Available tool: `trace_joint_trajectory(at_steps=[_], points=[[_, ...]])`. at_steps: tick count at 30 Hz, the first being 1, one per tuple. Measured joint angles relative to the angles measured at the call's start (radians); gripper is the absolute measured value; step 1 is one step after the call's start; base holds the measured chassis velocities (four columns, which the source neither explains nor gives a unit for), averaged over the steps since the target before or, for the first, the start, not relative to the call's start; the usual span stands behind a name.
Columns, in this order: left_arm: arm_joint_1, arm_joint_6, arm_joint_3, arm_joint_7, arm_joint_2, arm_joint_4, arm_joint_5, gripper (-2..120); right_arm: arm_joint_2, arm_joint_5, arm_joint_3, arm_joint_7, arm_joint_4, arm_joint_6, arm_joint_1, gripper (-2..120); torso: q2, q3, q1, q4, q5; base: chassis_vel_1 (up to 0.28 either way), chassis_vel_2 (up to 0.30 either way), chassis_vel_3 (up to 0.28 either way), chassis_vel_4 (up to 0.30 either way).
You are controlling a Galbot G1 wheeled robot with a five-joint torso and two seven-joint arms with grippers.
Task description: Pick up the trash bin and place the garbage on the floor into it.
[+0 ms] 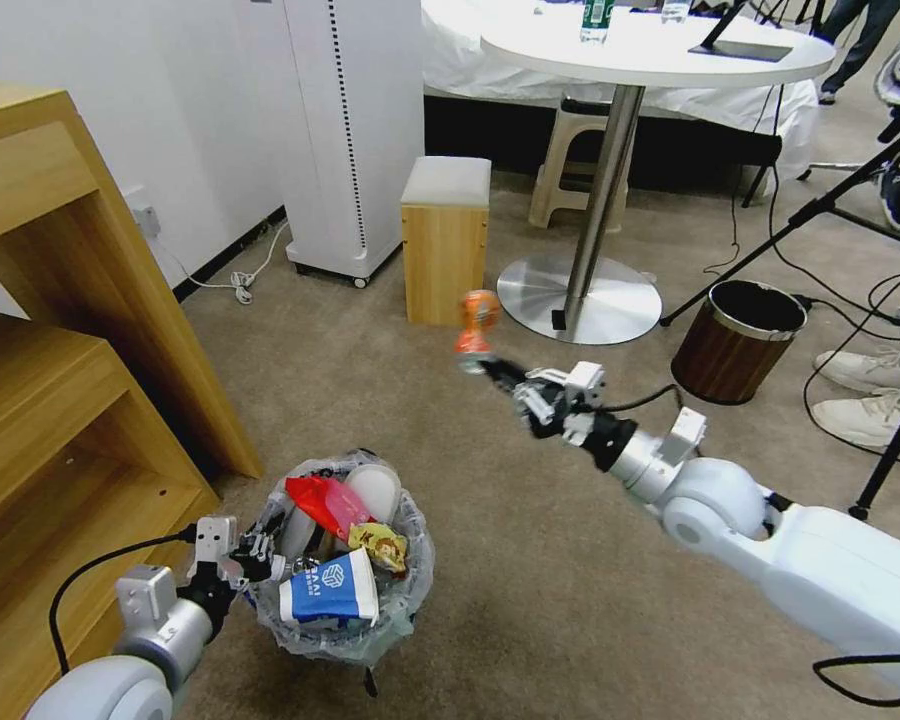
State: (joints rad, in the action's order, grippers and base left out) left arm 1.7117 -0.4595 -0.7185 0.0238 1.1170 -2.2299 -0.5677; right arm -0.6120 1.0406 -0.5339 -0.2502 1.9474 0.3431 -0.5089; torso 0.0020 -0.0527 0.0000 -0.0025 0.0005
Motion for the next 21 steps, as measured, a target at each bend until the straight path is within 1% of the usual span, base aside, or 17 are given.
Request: trace_joint_trajectory(at_steps=[1, 3, 4, 5, 7, 8, 12, 13, 17, 18, 21], points=[[0.000, 0.000, 0.000, 0.000, 0.000, 0.000, 0.000, 3, 0.000, 0.000, 0.000, 0.000, 0.000, 0.000, 0.000, 7, 0.000, 0.000, 0.000, 0.0000, 0.0000, 0.000, 0.000, 0.000, 0.000], [0.004, -0.005, -0.006, -0.003, -0.006, -0.008, -0.007, 3, -0.017, 0.015, -0.033, 0.002, 0.009, -0.001, 0.010, 7, 0.000, 0.000, 0.000, 0.0002, 0.0002, 0.000, 0.000, 0.000, 0.000], [0.008, -0.009, -0.010, -0.005, -0.012, -0.014, -0.013, 3, -0.033, 0.031, -0.066, 0.010, 0.018, -0.006, 0.017, 7, 0.000, 0.000, 0.000, 0.0001, 0.0003, 0.000, 0.000, 0.000, 0.000], [0.008, -0.009, -0.010, -0.005, -0.012, -0.014, -0.013, 3, -0.033, 0.031, -0.066, 0.010, 0.018, -0.006, 0.017, 7, 0.000, 0.000, 0.000, 0.0001, 0.0003, 0.000, 0.000, 0.000, 0.000], [0.015, -0.021, -0.019, -0.013, -0.027, -0.029, -0.032, 3, -0.075, 0.051, -0.151, 0.041, 0.025, -0.022, 0.032, 7, 0.000, 0.000, 0.000, 0.0000, 0.0001, 0.000, 0.000, 0.000, 0.000], [0.015, -0.021, -0.019, -0.013, -0.027, -0.029, -0.032, 3, -0.075, 0.051, -0.151, 0.041, 0.025, -0.022, 0.032, 7, 0.000, 0.000, 0.000, 0.0000, 0.0001, 0.000, 0.000, 0.000, 0.000], [0.017, -0.039, -0.025, -0.027, -0.042, -0.053, -0.062, 3, -0.135, 0.053, -0.264, 0.073, -0.014, -0.026, 0.039, 7, 0.000, 0.000, 0.000, 0.0000, 0.0002, 0.000, 0.000, 0.000, 0.000], [0.017, -0.039, -0.025, -0.027, -0.042, -0.053, -0.062, 3, -0.135, 0.053, -0.264, 0.073, -0.014, -0.026, 0.039, 7, 0.000, 0.000, 0.000, 0.0000, 0.0002, 0.000, 0.000, 0.000, 0.000], [0.018, -0.046, -0.031, -0.038, -0.052, -0.062, -0.079, 3, -0.176, 0.059, -0.345, 0.095, -0.056, -0.027, 0.034, 7, 0.000, 0.000, 0.000, 0.0000, 0.0001, 0.000, 0.000, 0.000, 0.000], [0.018, -0.046, -0.031, -0.038, -0.052, -0.062, -0.079, 3, -0.176, 0.059, -0.345, 0.095, -0.056, -0.027, 0.034, 7, 0.000, 0.000, 0.000, 0.0000, 0.0001, 0.000, 0.000, 0.000, 0.000], [0.018, -0.047, -0.034, -0.042, -0.053, -0.065, -0.085, 3, -0.196, 0.051, -0.398, 0.106, -0.083, -0.029, 0.022, 7, 0.000, 0.000, 0.000, 0.0000, 0.0002, 0.000, 0.000, 0.000, 0.000]])
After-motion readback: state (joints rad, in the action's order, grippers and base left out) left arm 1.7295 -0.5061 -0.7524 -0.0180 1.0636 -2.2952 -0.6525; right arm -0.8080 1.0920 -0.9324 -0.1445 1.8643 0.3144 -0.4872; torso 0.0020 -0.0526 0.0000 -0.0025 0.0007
